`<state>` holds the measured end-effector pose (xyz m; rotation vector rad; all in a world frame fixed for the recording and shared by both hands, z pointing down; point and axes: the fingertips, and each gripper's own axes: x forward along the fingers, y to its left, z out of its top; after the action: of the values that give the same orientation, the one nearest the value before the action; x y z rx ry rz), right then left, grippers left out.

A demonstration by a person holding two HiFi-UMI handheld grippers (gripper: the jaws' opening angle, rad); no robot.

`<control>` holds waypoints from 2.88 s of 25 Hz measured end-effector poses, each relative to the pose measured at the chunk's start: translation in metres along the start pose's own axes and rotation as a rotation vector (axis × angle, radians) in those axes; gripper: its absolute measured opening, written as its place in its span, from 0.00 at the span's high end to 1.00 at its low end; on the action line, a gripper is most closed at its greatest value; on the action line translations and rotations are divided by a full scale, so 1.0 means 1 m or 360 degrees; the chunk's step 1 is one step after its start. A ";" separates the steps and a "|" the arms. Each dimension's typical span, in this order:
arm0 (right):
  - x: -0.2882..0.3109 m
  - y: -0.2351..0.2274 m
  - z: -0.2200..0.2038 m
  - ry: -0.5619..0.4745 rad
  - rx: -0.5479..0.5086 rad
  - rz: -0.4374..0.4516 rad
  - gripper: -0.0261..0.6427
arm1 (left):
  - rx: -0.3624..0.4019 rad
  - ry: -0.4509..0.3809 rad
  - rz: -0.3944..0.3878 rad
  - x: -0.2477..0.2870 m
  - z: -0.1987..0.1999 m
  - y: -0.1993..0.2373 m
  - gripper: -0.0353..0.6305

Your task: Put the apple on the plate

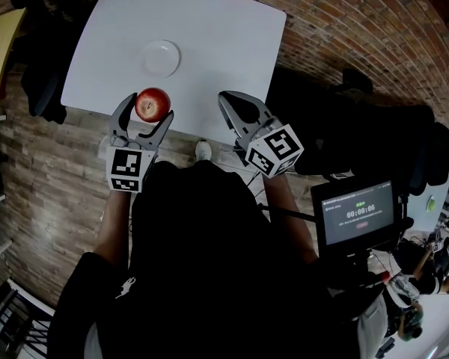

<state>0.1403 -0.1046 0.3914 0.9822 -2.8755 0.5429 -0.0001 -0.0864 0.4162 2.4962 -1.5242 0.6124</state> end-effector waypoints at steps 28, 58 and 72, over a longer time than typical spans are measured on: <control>0.005 0.017 -0.006 0.0040 -0.0015 0.0113 0.96 | 0.0006 0.0032 0.0100 -0.020 -0.004 0.011 0.37; 0.137 0.024 0.011 0.0170 -0.0057 -0.0109 0.96 | -0.0073 0.0055 -0.0272 0.059 -0.036 0.117 0.37; 0.166 0.006 -0.006 0.0238 0.0030 -0.0206 0.96 | 0.0005 0.0137 -0.0434 0.118 -0.065 0.130 0.37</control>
<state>0.0043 -0.1951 0.4227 1.0717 -2.6595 0.6063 -0.0840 -0.2219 0.5136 2.5796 -1.1270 0.6652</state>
